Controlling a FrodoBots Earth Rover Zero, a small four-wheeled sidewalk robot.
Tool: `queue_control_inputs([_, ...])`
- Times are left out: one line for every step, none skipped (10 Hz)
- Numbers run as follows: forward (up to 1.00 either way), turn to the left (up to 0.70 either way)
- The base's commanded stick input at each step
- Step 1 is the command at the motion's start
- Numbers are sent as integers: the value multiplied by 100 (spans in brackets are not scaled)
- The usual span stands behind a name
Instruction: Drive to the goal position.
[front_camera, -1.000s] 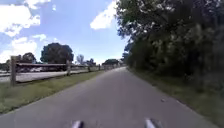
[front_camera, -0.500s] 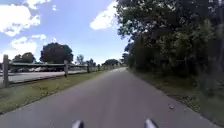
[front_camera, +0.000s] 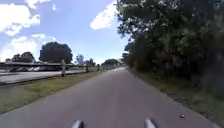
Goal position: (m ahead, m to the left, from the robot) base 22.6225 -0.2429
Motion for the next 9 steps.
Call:
queue_control_inputs([50,0])
queue_control_inputs([50,0])
queue_control_inputs([50,0])
queue_control_inputs([50,0])
queue_control_inputs([50,0])
queue_control_inputs([50,0])
queue_control_inputs([50,0])
queue_control_inputs([50,0])
queue_control_inputs([50,0])
